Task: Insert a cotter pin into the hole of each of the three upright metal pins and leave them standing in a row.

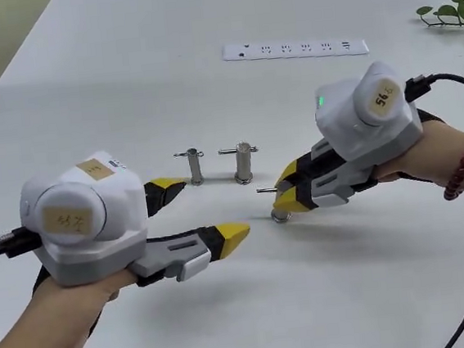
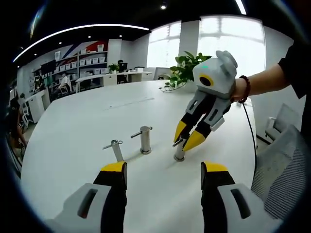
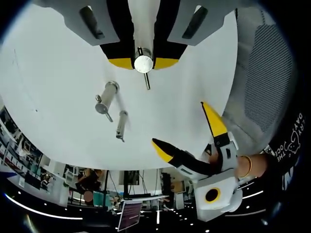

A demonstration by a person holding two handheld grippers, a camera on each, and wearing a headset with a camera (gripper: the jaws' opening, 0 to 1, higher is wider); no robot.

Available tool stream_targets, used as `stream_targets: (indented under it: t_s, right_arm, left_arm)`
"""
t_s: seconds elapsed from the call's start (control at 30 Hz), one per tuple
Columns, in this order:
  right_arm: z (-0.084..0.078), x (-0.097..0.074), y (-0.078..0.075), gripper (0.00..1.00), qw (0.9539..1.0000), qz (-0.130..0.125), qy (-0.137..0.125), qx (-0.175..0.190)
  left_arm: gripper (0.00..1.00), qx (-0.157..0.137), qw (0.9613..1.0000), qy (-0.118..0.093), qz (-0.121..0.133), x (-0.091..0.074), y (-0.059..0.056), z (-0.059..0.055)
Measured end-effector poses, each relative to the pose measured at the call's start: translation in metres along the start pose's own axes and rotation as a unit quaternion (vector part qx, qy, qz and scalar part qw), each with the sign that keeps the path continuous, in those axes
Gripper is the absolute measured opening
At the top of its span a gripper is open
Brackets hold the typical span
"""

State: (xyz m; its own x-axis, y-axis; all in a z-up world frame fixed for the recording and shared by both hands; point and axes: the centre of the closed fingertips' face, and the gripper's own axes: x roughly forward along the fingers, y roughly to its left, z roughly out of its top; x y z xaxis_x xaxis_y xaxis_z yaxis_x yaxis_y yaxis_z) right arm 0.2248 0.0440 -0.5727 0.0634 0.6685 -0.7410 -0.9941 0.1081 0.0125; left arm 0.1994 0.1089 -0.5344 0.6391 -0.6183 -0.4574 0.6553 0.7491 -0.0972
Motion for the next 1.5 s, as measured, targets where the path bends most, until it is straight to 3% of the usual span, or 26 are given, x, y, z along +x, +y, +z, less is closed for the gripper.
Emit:
stream_targets:
  t_s: [0.37, 0.53, 1.1, 1.3, 1.5]
  right_arm:
    - [-0.003, -0.006, -0.012, 0.08, 0.9999, -0.013, 0.011, 0.001]
    - [-0.003, -0.010, -0.022, 0.08, 0.9997, -0.019, 0.009, 0.008]
    - [-0.006, -0.017, -0.049, 0.08, 0.9993, -0.032, 0.013, 0.015]
    - [-0.008, -0.017, -0.054, 0.08, 0.9993, -0.031, 0.018, 0.011]
    - [-0.009, -0.018, -0.061, 0.08, 0.9992, -0.033, 0.021, 0.010]
  left_arm:
    - [0.70, -0.013, 0.9997, -0.017, 0.011, -0.010, 0.008, 0.003]
    - [0.74, -0.009, 0.9997, -0.015, 0.019, -0.012, 0.011, 0.002]
    - [0.85, -0.014, 0.9994, -0.029, 0.014, -0.011, 0.010, 0.006]
    - [0.88, -0.024, 0.9987, -0.044, 0.012, -0.013, 0.010, 0.009]
    - [0.90, -0.023, 0.9990, -0.036, 0.013, -0.012, 0.010, 0.006]
